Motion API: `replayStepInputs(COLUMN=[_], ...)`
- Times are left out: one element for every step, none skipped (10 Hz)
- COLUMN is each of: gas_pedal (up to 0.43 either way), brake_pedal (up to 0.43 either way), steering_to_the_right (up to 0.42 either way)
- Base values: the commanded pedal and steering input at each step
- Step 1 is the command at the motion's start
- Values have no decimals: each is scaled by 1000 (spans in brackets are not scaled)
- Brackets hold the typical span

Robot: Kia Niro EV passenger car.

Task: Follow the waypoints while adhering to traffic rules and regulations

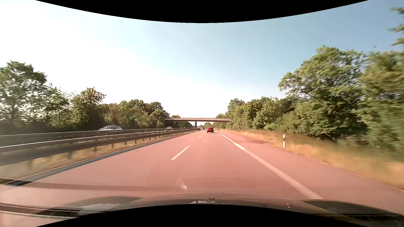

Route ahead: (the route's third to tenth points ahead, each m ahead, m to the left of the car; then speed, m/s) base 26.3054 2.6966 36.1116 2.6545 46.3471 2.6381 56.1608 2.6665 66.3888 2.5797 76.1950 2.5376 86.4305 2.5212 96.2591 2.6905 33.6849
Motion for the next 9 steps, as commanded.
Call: replayStepInputs(gas_pedal=[177, 177, 177, 177, 177, 177, 177, 177, 177], brake_pedal=[6, 6, 6, 6, 6, 6, 6, 6, 6], steering_to_the_right=[-1, -1, -1, -1, -1, -1, -1, -1, -1])
